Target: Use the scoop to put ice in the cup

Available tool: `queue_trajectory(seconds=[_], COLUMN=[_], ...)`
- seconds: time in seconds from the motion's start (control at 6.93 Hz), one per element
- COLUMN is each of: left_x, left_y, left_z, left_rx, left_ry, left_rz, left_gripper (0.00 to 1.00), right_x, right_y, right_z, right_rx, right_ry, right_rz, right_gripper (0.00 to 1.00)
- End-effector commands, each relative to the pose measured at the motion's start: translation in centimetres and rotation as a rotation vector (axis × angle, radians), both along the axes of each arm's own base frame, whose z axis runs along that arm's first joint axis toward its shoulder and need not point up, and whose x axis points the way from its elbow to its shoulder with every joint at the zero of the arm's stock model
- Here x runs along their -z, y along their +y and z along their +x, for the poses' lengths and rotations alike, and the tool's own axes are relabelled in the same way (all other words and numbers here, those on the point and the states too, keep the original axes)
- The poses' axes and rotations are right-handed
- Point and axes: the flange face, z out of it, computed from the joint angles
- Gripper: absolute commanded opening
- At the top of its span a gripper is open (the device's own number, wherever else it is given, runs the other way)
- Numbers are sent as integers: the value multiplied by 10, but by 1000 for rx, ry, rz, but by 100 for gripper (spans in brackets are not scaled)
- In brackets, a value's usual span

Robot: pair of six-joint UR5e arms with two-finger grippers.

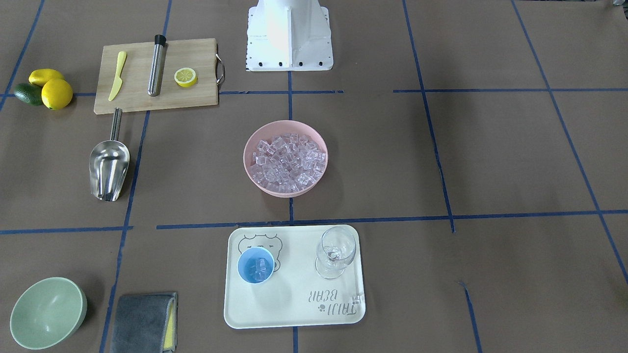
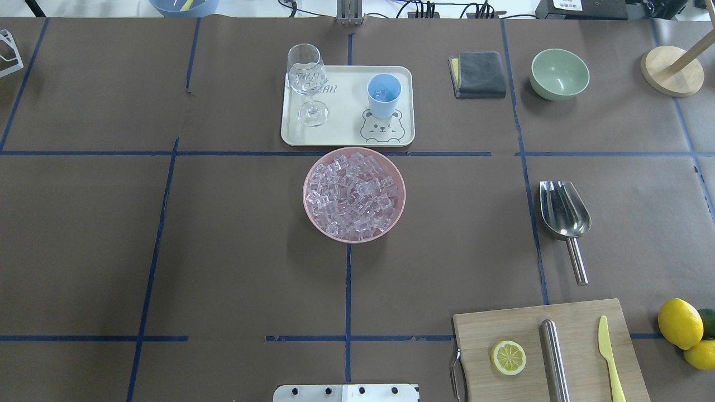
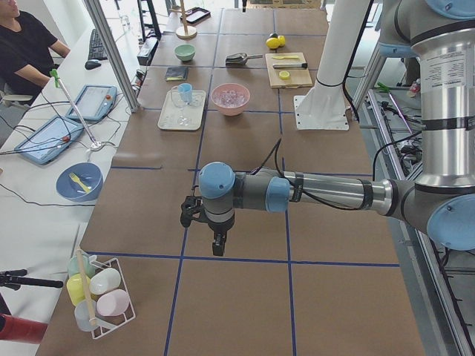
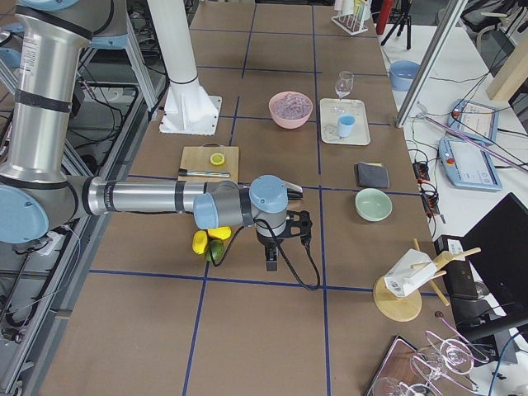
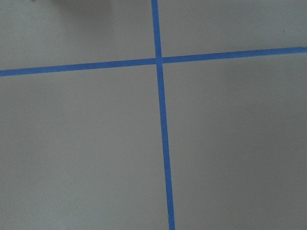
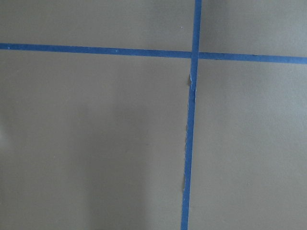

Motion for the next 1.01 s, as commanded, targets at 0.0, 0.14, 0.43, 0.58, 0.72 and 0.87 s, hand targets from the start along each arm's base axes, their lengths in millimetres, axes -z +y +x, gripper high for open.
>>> queue_trajectory(seconds=[0.0,0.14,0.43,0.58,0.72,0.87], left_x=[15,8,20,21,27,19], left_y=[4,2,-10,-13,-13,-13], left_z=[-3,-2,2,2,2,1], left_rx=[8,5,3,3,5,6], left_ry=[6,10,49,53,50,39], left_rz=[18,6,33,35,43,28], left_gripper=[100,100,100,100,100,100], right_x=[16,18,10,9,11,11], right_y=[3,6,10,9,5,5], right_z=[9,9,6,2,-16,-20], right_rx=[8,12,22,34,83,92], right_ry=[6,5,7,17,20,18], right_rz=[-12,-6,-25,-22,-11,-10], right_gripper=[100,100,100,100,100,100])
